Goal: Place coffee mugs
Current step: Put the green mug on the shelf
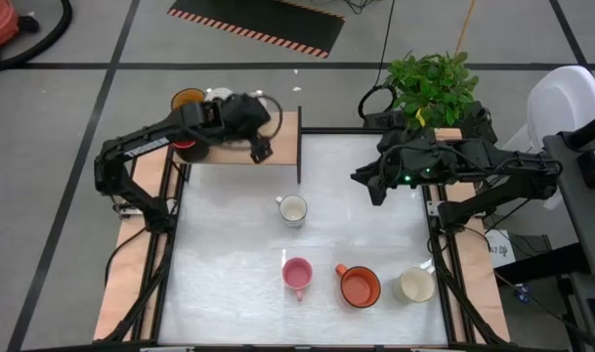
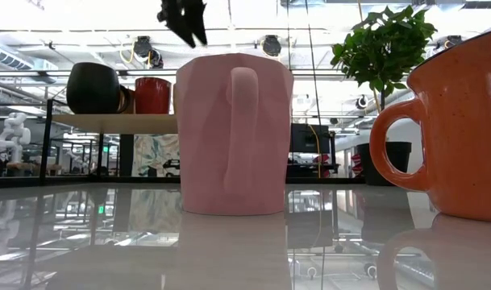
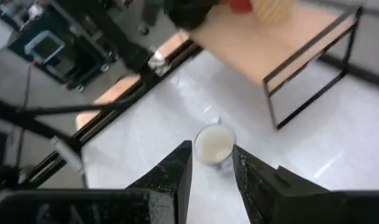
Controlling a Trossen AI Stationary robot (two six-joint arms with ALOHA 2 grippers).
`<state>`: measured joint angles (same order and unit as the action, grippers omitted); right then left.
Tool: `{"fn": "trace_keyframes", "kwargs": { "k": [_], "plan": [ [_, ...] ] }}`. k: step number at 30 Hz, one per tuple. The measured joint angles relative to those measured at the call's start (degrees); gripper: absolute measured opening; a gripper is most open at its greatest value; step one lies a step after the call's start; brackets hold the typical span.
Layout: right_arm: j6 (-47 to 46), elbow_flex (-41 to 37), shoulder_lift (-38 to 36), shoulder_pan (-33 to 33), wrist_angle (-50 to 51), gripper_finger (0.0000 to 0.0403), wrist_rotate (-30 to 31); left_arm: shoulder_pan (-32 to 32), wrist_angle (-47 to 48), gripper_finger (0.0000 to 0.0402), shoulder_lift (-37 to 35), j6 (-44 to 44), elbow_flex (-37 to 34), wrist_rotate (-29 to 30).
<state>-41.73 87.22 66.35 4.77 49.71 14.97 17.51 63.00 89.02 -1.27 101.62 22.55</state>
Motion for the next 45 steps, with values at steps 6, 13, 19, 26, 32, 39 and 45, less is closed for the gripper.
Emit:
{"fn": "trace_keyframes", "kwargs": {
  "k": [6,13,19,26,32,39,45],
  "plan": [
    [-4.2,0.0,0.0,3.9,6.8,0.01,-3.4,-10.1,0.3,0.0314,0.2,-4.3,0.0,0.1],
    [-16.0,0.0,0.2,12.5,9.3,0.01,-6.2,-18.1,1.1,0.0314,0.5,-10.9,0.0,4.4],
    [-20.5,0.0,1.8,21.5,16.1,0.01,-6.3,-22.7,1.9,0.0314,0.5,-15.7,0.0,5.4],
    [-14.2,0.0,4.2,29.7,26.1,0.01,-6.0,-27.2,1.9,0.0314,0.5,-18.6,0.0,5.7],
    [-10.1,-1.6,6.5,32.8,30.5,0.0101,-4.7,-29.1,1.9,0.0314,0.5,-22.5,0.0,6.1],
    [-5.9,-12.5,5.5,35.0,21.8,0.0123,-11.9,-31.9,2.2,0.0314,0.5,-29.1,0.0,6.1],
    [-1.1,-20.8,2.9,37.8,10.5,0.0163,-12.4,-35.8,7.3,0.0314,0.5,-35.8,0.0,6.1]
  ]
}}
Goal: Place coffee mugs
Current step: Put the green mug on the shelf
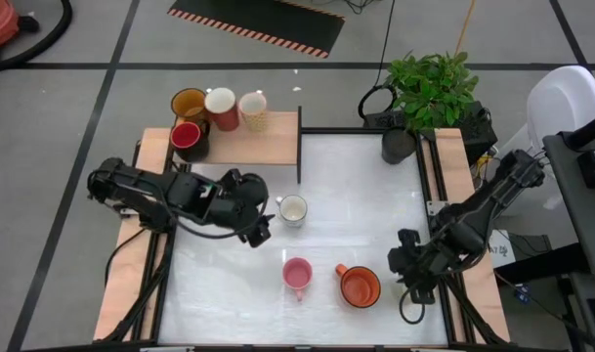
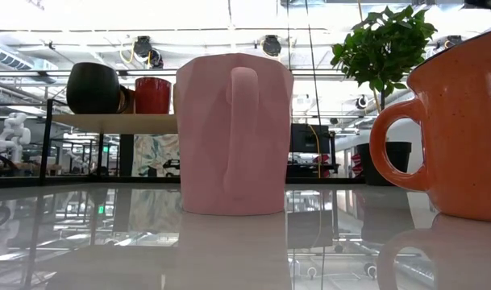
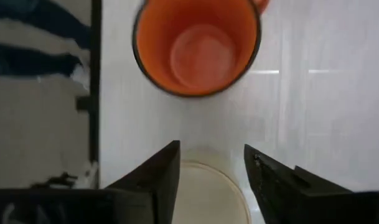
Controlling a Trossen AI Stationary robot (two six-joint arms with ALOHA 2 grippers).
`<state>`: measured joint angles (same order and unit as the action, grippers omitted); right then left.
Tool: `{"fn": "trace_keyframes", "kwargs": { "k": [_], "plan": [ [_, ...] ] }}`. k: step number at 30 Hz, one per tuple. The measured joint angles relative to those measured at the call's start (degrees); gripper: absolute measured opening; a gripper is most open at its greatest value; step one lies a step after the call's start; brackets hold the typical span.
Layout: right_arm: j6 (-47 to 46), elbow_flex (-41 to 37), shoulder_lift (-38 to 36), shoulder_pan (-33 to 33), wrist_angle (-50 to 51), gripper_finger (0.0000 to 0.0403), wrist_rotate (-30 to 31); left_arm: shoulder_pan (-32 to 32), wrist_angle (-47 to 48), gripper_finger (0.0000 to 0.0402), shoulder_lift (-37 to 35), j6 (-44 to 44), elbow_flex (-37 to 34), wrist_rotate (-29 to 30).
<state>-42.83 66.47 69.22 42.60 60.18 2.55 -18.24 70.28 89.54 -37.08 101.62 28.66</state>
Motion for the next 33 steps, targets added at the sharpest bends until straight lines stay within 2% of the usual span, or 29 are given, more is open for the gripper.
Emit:
{"fn": "trace_keyframes", "kwargs": {
  "k": [5,13,16,20,26,33],
  "plan": [
    [1.5,-6.1,-1.3,1.5,0.4,0.0173,-4.4,-3.5,5.1,0.0314,0.0,-6.9,0.0,1.3],
    [1.7,-10.6,-1.6,2.3,3.2,0.0161,-5.8,-7.8,8.2,0.0314,0.0,-14.7,0.0,3.5],
    [1.8,-13.0,-1.6,2.3,2.3,0.0153,-8.7,-8.9,8.4,0.0314,0.0,-16.8,0.0,4.9],
    [0.7,-16.6,-1.6,2.3,0.8,0.0121,-13.2,-9.6,8.6,0.0314,0.0,-18.8,0.0,5.9],
    [-1.4,-16.7,-1.5,2.1,1.2,0.0018,-13.5,-10.4,11.1,0.0314,0.0,-20.1,0.0,6.0],
    [-3.4,-11.1,-1.5,-2.0,5.2,0.0009,-14.0,-10.7,14.1,0.0314,0.0,-20.0,0.0,6.0]
  ]
}}
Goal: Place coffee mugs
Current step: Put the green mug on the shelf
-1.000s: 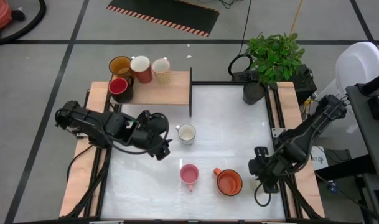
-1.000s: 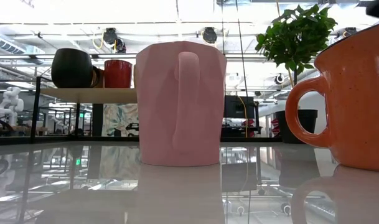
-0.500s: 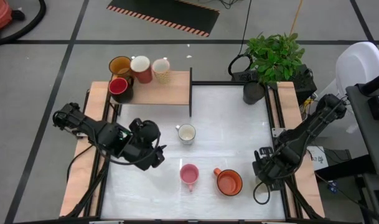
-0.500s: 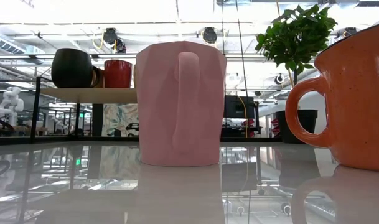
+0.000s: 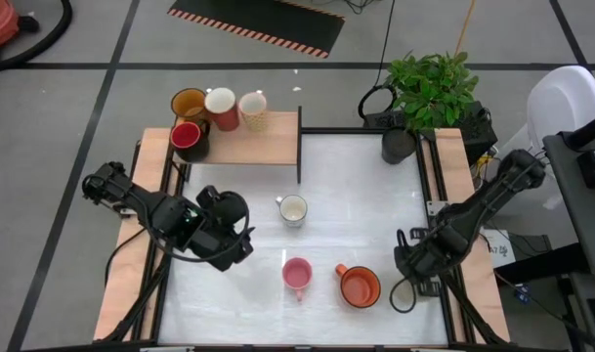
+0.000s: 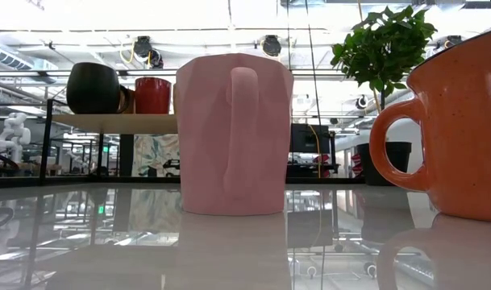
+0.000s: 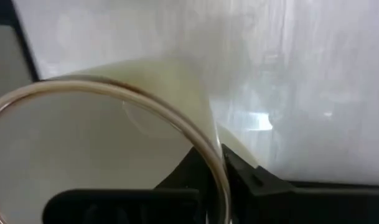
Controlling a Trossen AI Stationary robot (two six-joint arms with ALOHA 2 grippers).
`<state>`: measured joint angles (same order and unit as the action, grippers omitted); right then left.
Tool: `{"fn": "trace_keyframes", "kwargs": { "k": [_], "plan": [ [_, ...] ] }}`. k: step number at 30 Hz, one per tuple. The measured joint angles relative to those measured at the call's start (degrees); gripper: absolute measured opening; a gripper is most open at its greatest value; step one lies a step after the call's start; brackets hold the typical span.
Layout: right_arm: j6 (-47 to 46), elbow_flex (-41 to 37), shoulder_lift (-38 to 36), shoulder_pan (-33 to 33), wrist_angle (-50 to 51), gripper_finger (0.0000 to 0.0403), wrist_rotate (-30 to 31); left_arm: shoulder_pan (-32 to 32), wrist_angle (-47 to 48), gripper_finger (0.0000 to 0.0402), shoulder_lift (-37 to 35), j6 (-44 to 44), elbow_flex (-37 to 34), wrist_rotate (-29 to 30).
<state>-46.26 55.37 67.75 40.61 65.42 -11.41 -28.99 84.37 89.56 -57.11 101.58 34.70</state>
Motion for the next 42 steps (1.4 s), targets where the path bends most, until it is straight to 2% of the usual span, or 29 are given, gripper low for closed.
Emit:
{"fn": "trace_keyframes", "kwargs": {
  "k": [6,12,16,18,23,30,37,42],
  "plan": [
    [-1.0,9.4,0.0,-6.8,7.4,0.0008,-0.6,0.2,0.4,0.0314,0.0,0.6,0.0,2.8],
    [0.3,18.2,0.6,-16.3,15.6,0.0008,-0.6,1.1,0.4,0.0314,0.0,3.9,0.0,3.9],
    [1.1,24.1,2.7,-23.5,15.8,0.0008,1.9,2.7,0.9,0.0314,0.0,6.9,0.0,3.7],
    [2.2,27.0,4.3,-26.9,14.9,0.0008,3.1,4.2,1.0,0.0314,0.0,8.6,0.0,1.7],
    [7.5,33.7,10.7,-34.9,12.7,0.0008,3.8,8.5,0.6,0.0304,-0.7,15.8,0.0,-4.2],
    [18.6,45.9,24.8,-42.8,12.5,0.0008,-0.9,10.7,-0.9,0.025,-4.1,21.3,0.0,-4.6],
    [24.0,63.6,37.3,-48.2,12.0,0.0009,-0.6,9.7,1.2,0.0207,-10.2,20.4,-0.8,-1.6],
    [24.5,71.7,42.5,-52.4,11.9,0.001,1.2,7.5,1.6,0.0185,-16.5,14.8,-6.2,-0.2]
  ]
}}
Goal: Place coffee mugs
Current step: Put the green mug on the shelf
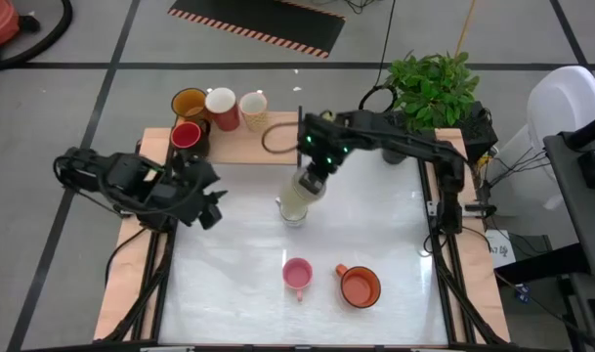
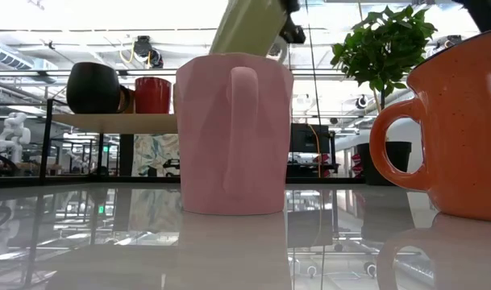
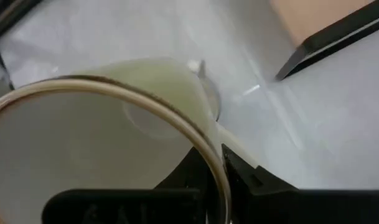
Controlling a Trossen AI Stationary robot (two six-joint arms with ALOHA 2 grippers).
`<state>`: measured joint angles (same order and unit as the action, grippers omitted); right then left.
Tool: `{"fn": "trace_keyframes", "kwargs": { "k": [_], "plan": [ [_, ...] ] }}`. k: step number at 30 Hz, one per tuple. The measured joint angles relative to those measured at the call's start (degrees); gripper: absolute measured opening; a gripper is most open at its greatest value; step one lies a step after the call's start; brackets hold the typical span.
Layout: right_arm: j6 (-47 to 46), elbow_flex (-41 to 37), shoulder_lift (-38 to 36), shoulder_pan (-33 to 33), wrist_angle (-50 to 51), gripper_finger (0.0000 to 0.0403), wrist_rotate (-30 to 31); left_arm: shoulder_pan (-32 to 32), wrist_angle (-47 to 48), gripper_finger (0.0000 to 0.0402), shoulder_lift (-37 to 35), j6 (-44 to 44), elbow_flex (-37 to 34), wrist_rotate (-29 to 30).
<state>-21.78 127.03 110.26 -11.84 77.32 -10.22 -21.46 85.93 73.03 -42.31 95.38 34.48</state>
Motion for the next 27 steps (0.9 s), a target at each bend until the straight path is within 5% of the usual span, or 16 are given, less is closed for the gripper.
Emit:
{"fn": "trace_keyframes", "kwargs": {
  "k": [10,27],
  "plan": [
    [-6.3,0.6,0.9,-6.5,-7.8,0.0012,2.9,-6.4,-1.9,0.0182,-7.6,-17.2,-14.2,-1.6],
    [-1.4,8.0,0.8,-17.7,-12.3,0.0009,1.7,-7.1,-20.5,0.0182,-7.2,-19.8,-24.3,-2.1]
  ]
}}
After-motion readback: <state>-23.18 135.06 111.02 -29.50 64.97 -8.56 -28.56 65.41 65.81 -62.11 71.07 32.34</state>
